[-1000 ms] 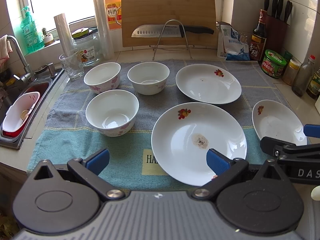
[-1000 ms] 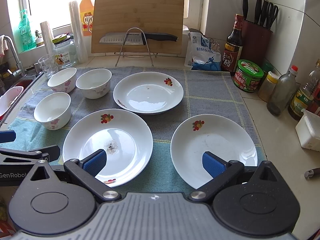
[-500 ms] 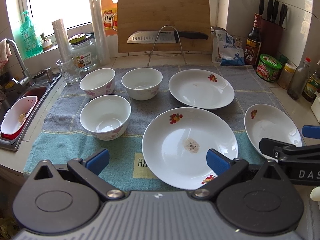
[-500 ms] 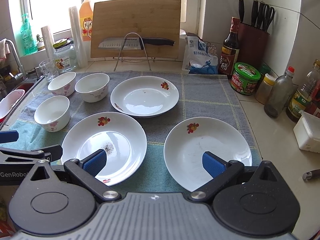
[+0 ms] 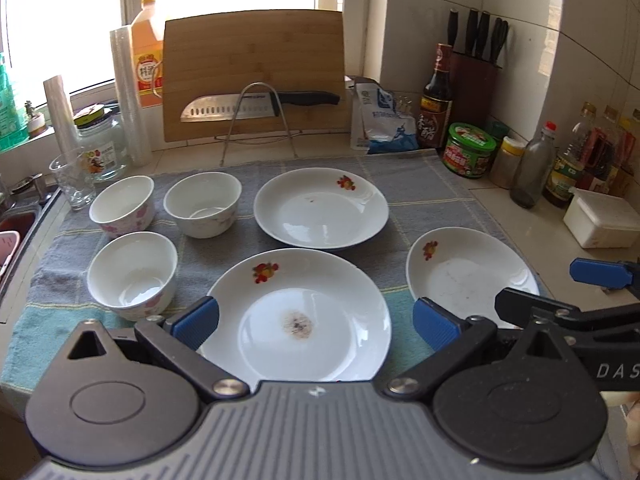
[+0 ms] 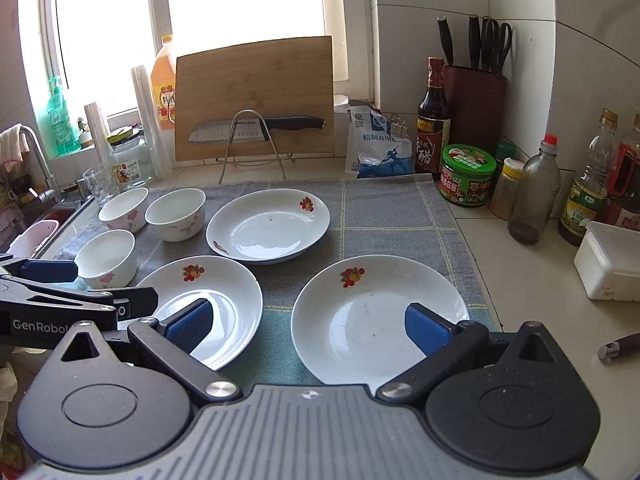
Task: Organize plates and bowls
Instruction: 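Move the left tool to a white flower-print plate and grip its rim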
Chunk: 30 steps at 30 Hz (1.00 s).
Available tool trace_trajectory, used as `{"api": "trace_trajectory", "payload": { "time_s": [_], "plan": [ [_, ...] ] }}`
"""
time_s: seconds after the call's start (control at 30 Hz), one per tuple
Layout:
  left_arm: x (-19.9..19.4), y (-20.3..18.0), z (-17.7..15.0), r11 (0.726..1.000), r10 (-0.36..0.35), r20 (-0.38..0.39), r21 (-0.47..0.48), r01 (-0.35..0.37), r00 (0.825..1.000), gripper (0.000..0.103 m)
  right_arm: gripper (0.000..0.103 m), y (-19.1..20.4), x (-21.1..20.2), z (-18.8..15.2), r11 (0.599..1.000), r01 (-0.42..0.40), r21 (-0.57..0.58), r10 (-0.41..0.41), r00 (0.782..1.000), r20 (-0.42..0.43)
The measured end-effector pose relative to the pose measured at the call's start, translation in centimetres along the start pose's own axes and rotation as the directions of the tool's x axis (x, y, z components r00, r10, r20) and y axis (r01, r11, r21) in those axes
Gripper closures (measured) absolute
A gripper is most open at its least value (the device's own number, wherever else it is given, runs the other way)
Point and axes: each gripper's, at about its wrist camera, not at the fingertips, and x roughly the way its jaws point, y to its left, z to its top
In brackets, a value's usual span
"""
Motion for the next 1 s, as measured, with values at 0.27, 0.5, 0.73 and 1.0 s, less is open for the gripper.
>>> {"api": "trace_trajectory", "payload": {
  "time_s": [0.27, 0.5, 0.73, 1.0],
  "plan": [
    [1.5, -2.5, 1.7, 0.995, -0.065, 0.024, 0.083, 0.062, 0.998, 0.001, 0.000, -4.1, -0.4, -2.5, 0.998, 0.064, 0.017, -0.064, 0.998, 0.025],
    [4.4, -4.3, 3.5, 0.973, -0.168, 0.021, 0.164, 0.163, 0.986, 0.001, 0.000, -6.8, 0.8, -5.6, 0.996, 0.092, -0.007, -0.092, 0.996, -0.002],
    [8.3, -6.8, 4.9, 0.937, -0.209, -0.049, 0.277, 0.214, 0.977, 0.001, 0.000, -7.1, 3.1, -7.6, 0.998, 0.051, -0.036, -0.053, 0.998, -0.043],
    [12.0, -9.6, 6.0, 0.878, -0.278, -0.137, 0.364, 0.310, 0.951, 0.001, 0.000, -7.2, 7.0, -8.3, 0.999, 0.007, -0.051, -0.011, 0.996, -0.090]
  ]
}}
